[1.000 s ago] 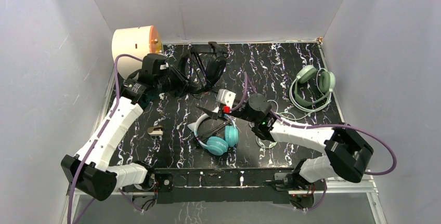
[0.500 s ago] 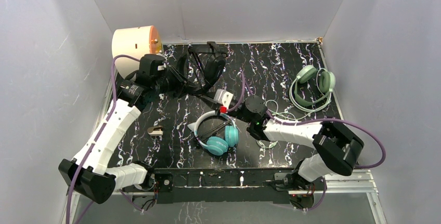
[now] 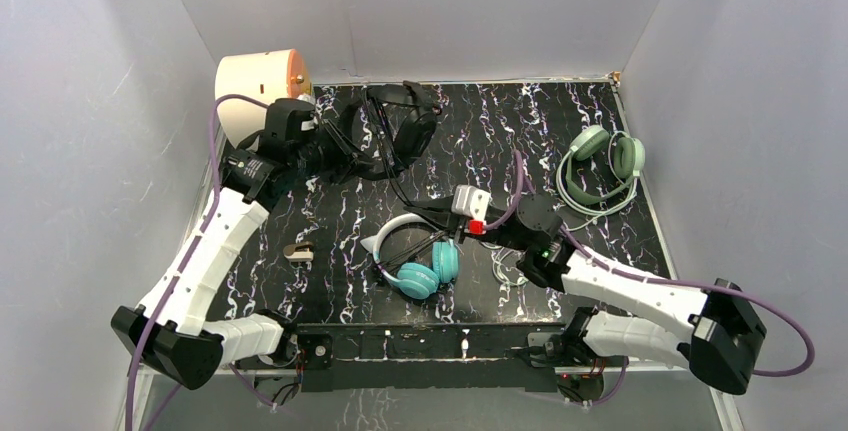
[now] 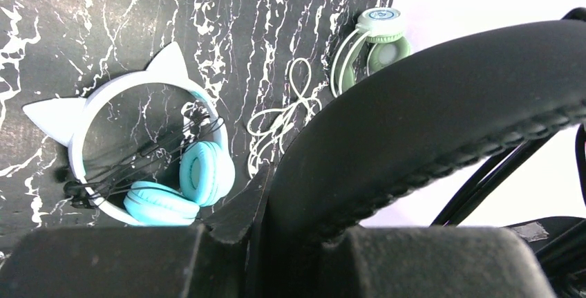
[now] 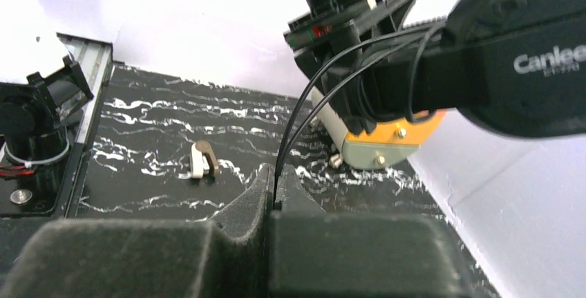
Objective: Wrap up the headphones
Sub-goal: Wrap the headphones cable around the headphones.
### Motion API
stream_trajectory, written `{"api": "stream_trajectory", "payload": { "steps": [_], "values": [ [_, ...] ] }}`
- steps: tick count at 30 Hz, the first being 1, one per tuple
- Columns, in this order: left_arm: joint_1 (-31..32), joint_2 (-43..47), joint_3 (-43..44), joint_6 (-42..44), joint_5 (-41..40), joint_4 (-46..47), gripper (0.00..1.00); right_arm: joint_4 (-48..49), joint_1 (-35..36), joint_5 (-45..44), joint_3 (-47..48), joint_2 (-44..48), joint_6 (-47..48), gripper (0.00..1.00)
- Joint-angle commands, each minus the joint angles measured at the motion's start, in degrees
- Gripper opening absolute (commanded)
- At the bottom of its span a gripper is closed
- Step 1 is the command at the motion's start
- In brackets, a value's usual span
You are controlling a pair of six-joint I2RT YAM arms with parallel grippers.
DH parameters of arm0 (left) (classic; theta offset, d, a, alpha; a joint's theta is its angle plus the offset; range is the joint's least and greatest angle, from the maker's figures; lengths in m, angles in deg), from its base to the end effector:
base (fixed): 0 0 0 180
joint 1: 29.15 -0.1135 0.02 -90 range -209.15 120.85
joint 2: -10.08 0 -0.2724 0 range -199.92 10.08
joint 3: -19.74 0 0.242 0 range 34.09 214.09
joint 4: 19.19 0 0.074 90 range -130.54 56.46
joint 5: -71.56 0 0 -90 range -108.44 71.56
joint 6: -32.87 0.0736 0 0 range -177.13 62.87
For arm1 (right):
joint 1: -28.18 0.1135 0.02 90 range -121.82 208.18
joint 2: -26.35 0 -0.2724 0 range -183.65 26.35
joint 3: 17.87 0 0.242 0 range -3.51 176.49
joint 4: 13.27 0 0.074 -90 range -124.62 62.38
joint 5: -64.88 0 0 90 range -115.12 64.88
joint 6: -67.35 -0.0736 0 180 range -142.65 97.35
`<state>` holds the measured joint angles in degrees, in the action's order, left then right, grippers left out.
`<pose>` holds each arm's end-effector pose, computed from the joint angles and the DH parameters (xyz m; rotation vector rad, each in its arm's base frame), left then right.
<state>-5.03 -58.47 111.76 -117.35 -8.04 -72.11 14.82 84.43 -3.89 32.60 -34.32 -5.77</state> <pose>0.2409 -0.1224 0.3914 -0.5864 2.1870 -1.0386 0.1225 0.2314 0.3519 -1.0295 0.8336 0.8199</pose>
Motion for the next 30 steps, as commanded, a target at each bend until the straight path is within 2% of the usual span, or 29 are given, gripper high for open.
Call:
{"api": "stream_trajectory", "payload": {
  "steps": [1,4,9,15,20,23,26,28,30],
  "values": [
    [-0.4,1.3,3.3,3.7,2.4,4.1,0.00,-10.0,0.1,-5.6,-1.1,2.9,2.7,0.00],
    [-0.6,0.2,4.5,9.9,8.7,4.4,0.00,-12.3,-1.5,-10.3,-0.7,3.0,7.8,0.00],
    [-0.7,-5.1,6.0,17.0,17.2,-4.6,0.00,-11.1,-6.3,-12.3,0.2,0.0,17.0,0.00],
    [-0.9,-3.3,-5.1,9.6,18.5,0.9,0.00,0.0,-7.5,-14.9,-1.7,-8.5,25.7,0.01],
    [-0.9,-3.2,-8.6,4.7,22.6,6.0,0.00,8.4,-8.0,-15.3,-3.9,-15.6,27.2,0.02],
    [-1.1,-3.9,-8.6,3.1,20.5,4.1,0.00,10.8,-7.9,-14.7,-4.5,-16.8,25.0,0.10],
    [-1.1,-3.4,-9.3,-1.9,14.8,3.9,0.00,8.2,-7.9,-15.9,-4.6,-14.5,20.0,0.19],
    [-1.2,-2.7,-9.3,-5.4,10.1,2.7,0.00,4.6,-7.9,-16.3,-4.8,-12.6,16.7,0.33],
    [-1.5,-2.2,-9.4,-8.5,5.8,2.4,0.00,-0.6,-7.9,-17.5,-4.0,-11.1,13.0,0.41]
  ]
}}
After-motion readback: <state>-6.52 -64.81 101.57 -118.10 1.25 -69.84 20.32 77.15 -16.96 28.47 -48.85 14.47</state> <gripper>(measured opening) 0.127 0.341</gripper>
